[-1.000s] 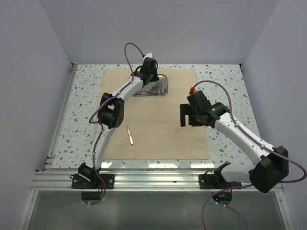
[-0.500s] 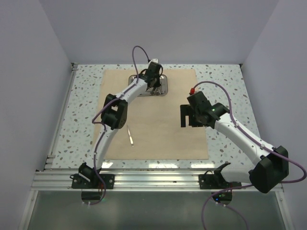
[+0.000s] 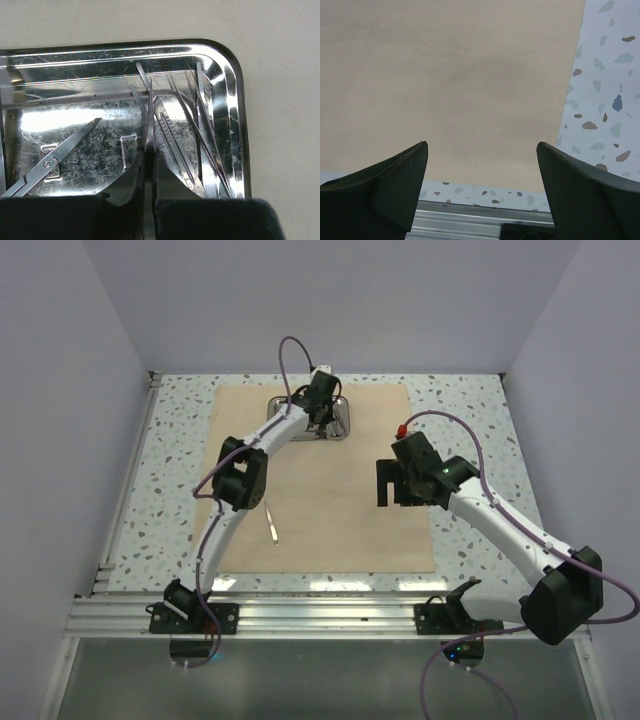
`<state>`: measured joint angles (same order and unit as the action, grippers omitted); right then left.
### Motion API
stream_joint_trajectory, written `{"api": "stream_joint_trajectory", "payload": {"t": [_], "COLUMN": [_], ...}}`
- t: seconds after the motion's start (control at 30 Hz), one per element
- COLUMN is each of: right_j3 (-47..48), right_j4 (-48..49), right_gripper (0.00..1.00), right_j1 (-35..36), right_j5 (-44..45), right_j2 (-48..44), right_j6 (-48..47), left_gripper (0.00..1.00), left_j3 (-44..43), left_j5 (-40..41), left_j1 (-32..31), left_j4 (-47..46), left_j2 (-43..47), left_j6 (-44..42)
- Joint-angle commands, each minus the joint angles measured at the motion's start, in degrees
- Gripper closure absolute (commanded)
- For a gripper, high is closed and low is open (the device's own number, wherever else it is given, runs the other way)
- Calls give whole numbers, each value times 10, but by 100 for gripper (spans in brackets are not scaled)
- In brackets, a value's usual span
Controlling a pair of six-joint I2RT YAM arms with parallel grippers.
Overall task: Open and lay out the surgical kit
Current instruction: Pick up the medical item from the container.
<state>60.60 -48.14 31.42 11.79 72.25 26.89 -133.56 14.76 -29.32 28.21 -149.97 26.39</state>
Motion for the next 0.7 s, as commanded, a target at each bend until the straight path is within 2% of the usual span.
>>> {"api": "stream_joint_trajectory", "payload": {"t": [0.0, 0.33, 0.47, 0.57, 0.63, 0.67], "right_j3": [-3, 4, 8, 6, 2, -2], "right_j4": [15, 15, 14, 14, 16, 17], "right_gripper": [7, 8, 8, 8, 8, 8], "right_j1": [-3, -2, -2, -2, -2, -2], "right_j5": [-14, -27, -30, -34, -37, -38], "right_j2": [-22, -29, -33, -37, -38, -39], "right_j6": [0, 2, 2, 2, 1, 0], "left_gripper": [100, 100, 100, 100, 100, 100], "left_j3": [3, 6, 47, 136, 232, 313], "left_j5": [13, 27, 33, 38, 43, 45], "left_j1": [4, 20, 27, 26, 24, 23], "left_j4": [60, 47, 46, 38, 27, 19], "left_j2": [-3, 88, 170, 254, 303, 355], "left_j6": [-18, -38, -45, -42, -31, -28]}}
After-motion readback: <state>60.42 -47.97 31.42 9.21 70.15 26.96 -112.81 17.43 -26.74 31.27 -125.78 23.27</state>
